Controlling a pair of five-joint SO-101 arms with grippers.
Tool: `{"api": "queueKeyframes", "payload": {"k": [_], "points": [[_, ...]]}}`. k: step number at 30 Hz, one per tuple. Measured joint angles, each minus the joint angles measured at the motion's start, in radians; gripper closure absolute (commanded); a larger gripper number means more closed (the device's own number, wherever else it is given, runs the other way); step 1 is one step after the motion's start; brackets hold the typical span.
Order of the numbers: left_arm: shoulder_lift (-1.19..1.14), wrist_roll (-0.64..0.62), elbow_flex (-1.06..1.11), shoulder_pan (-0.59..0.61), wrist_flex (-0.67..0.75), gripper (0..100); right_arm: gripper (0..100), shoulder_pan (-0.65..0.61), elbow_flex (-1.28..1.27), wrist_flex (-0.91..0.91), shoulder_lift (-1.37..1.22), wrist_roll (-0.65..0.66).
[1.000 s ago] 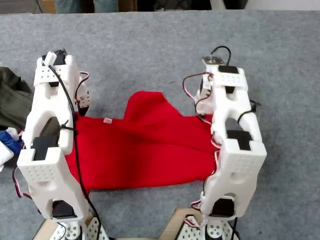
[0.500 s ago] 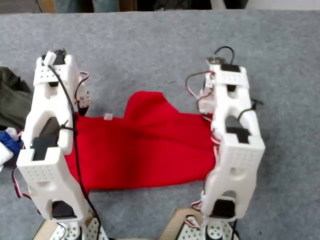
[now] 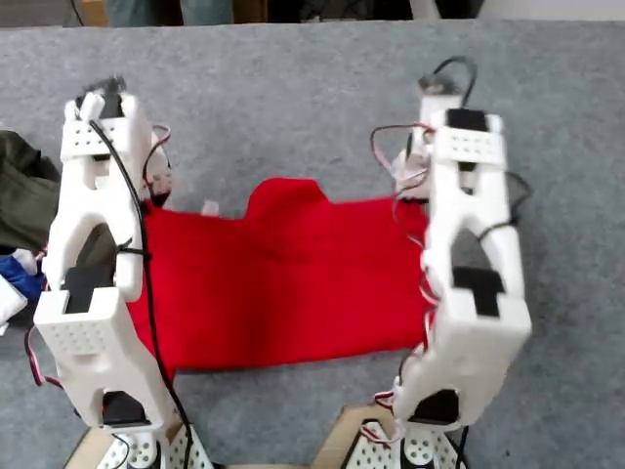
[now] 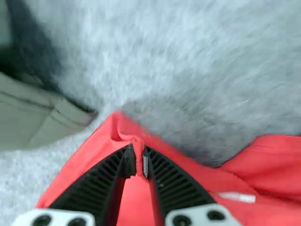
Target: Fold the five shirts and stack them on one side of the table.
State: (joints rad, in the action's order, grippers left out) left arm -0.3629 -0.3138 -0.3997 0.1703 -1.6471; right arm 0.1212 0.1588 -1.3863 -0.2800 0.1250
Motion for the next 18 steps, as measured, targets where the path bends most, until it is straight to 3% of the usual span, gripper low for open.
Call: {"api": "queueKeyframes", "payload": {"k": [4,10,18], "points": [[0.000,0.026,-0.218,-0.031,-0.084,97,98.5,0.037,-0.002,0.000,0.253,0.000],[0.055,0.035,-0.503,-0.044,-0.104,97,98.5,0.055,0.018,0.055,0.641,0.000],[0.350,0.046,-0.591,-0.049,-0.110,97,98.5,0.055,0.032,0.296,0.968,0.000]]}}
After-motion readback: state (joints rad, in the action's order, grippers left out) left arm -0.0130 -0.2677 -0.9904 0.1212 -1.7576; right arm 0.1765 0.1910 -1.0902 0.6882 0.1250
